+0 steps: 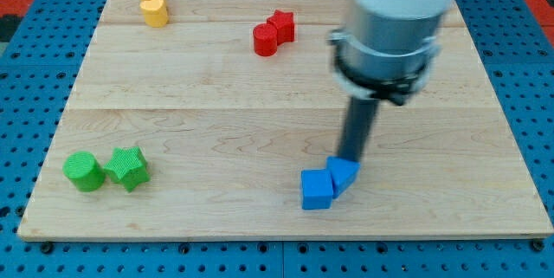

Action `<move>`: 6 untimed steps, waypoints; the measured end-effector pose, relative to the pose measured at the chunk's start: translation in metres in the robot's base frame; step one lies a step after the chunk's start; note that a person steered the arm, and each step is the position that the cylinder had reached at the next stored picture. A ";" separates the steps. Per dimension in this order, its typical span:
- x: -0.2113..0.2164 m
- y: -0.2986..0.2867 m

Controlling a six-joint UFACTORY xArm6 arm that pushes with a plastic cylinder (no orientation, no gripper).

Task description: Point your at the center of the board

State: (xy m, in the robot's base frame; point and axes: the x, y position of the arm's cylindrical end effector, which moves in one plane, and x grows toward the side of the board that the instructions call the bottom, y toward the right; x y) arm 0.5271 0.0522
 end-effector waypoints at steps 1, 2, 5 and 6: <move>0.007 -0.024; -0.008 -0.014; -0.077 0.008; -0.076 -0.041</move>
